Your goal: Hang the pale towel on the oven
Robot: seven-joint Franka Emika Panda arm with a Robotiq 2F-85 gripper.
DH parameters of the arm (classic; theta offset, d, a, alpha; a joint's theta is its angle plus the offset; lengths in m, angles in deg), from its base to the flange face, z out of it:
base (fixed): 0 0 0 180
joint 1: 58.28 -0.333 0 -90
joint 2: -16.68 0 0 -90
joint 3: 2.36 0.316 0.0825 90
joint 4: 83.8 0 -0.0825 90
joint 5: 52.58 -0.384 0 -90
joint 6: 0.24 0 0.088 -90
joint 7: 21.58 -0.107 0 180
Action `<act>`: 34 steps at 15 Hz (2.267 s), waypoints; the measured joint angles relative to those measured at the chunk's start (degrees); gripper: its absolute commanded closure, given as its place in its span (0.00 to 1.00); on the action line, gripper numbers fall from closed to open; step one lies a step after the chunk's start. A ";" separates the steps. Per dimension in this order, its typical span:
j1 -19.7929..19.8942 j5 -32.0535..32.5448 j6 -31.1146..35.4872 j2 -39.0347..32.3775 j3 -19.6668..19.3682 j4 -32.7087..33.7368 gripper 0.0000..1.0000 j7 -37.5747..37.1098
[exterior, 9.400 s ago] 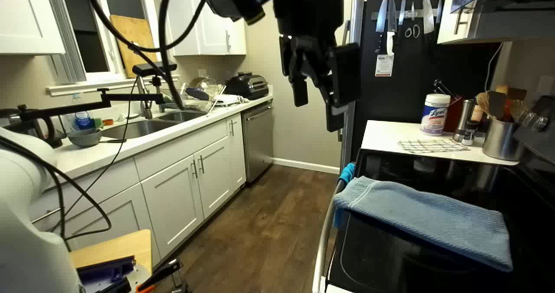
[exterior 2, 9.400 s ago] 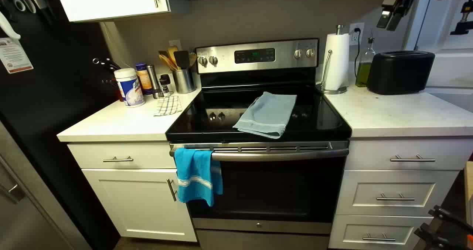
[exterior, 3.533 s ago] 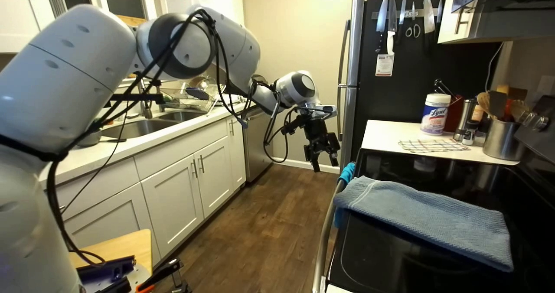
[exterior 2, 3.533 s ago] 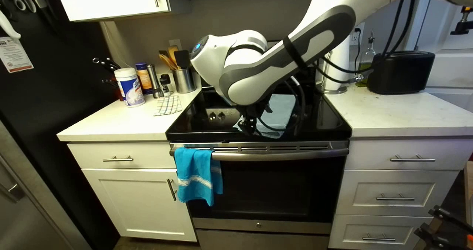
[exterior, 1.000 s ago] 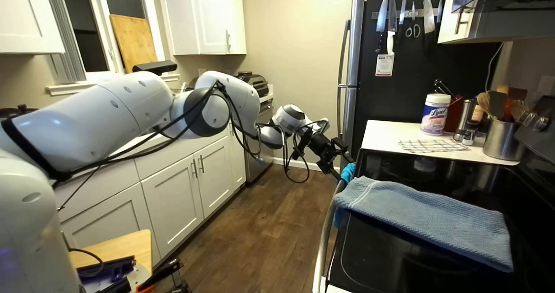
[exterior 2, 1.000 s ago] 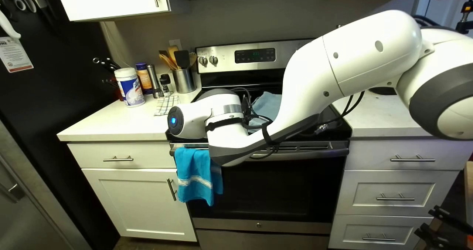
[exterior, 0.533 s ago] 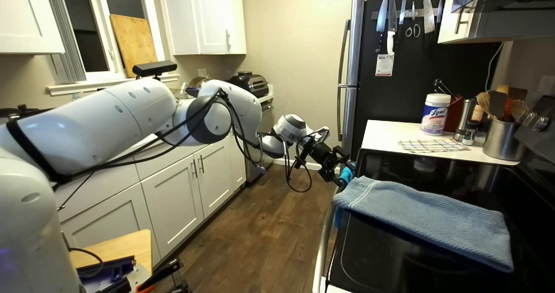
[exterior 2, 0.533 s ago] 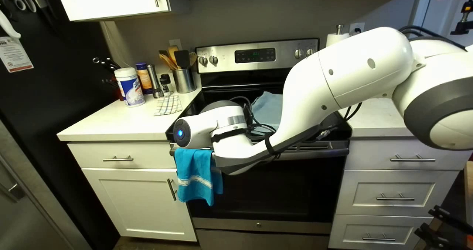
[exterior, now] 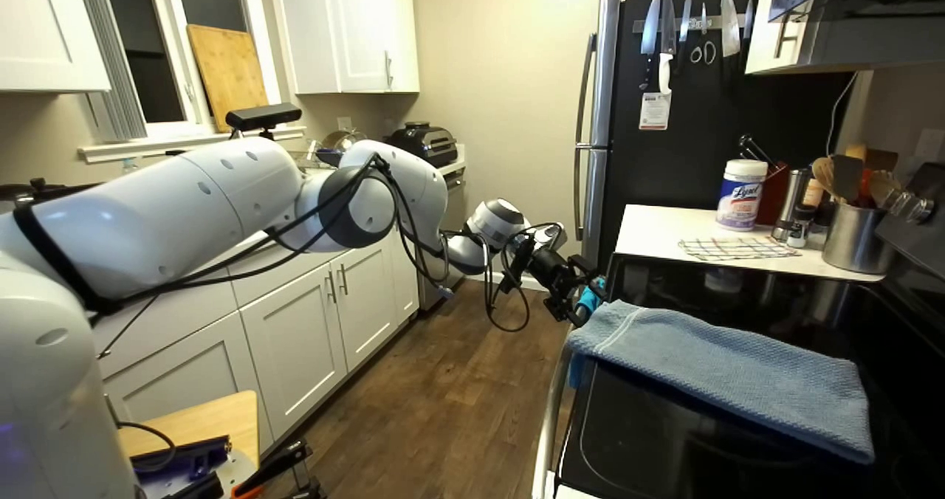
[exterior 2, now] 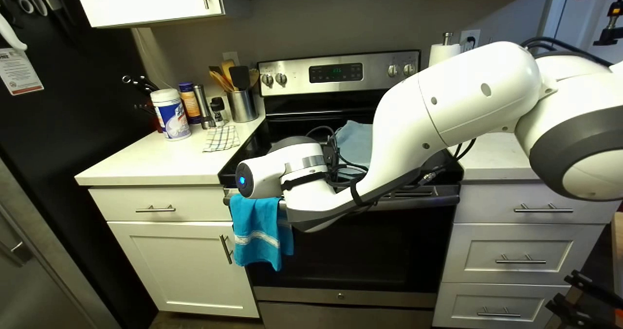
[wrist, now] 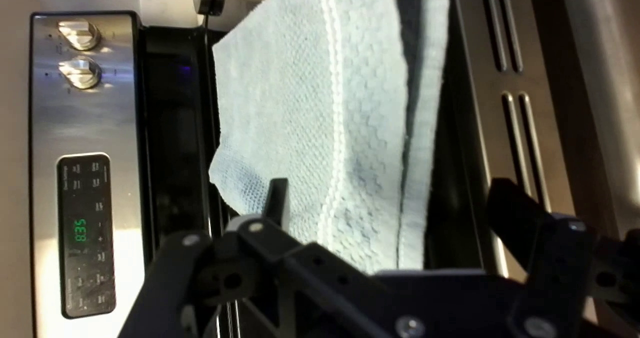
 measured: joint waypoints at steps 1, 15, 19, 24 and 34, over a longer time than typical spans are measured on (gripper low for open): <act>0.01 0.00 -1.39 -0.04 -0.10 0.00 0.00 0.00; 0.26 -0.01 -6.99 -0.09 -1.63 -0.88 0.00 0.00; -0.04 -0.01 -7.74 0.40 -2.08 -0.88 0.00 0.00; -0.10 0.00 -7.81 2.24 -3.68 -0.88 0.00 0.00; -0.12 0.00 -7.62 2.59 -4.03 -0.88 0.53 0.00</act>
